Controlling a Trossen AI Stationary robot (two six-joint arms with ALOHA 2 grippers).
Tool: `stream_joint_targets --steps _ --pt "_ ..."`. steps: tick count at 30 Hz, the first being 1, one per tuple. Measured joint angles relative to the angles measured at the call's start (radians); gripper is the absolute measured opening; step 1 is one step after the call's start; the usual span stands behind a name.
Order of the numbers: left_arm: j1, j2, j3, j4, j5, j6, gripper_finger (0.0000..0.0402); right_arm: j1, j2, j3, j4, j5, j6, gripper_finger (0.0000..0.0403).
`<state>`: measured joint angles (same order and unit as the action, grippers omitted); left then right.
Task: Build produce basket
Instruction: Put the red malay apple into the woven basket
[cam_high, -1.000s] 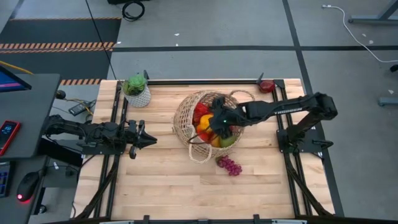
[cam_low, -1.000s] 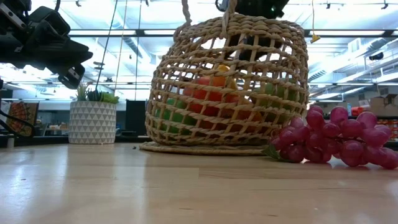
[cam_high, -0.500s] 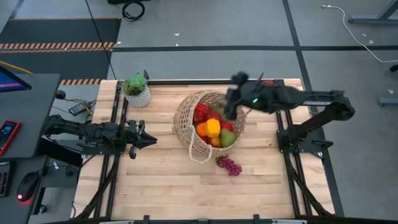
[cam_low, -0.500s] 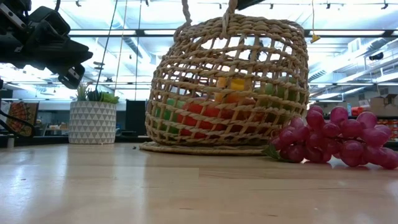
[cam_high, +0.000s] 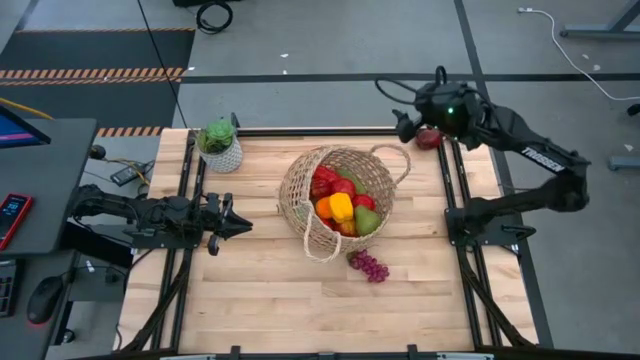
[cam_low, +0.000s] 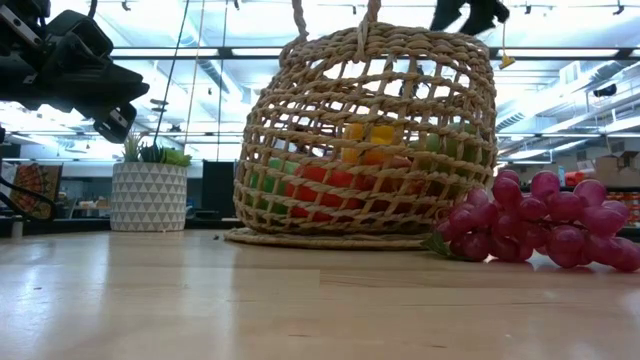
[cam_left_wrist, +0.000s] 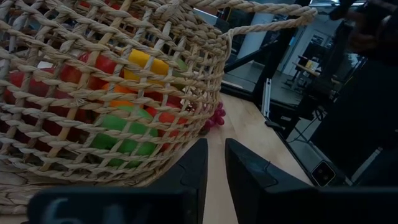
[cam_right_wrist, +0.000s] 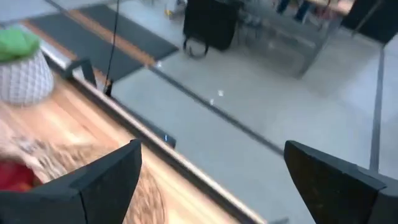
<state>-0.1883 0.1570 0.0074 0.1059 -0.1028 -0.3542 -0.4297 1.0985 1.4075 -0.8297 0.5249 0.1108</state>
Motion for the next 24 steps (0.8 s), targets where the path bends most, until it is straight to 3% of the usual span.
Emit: stream_joint_targets --steps 7,16,24 --pt "0.0 0.0 0.0 0.0 0.0 0.0 0.0058 -0.22 0.047 0.0 -0.177 -0.242 0.09 0.0396" --pt "0.0 0.0 0.0 0.0 0.0 0.0 0.0062 -0.417 0.18 -0.001 -0.337 -0.361 0.022 0.0391" --pt "0.0 0.0 0.0 0.0 0.0 0.0 0.0056 -0.533 0.304 -0.001 -0.378 -0.373 -0.065 0.0398"
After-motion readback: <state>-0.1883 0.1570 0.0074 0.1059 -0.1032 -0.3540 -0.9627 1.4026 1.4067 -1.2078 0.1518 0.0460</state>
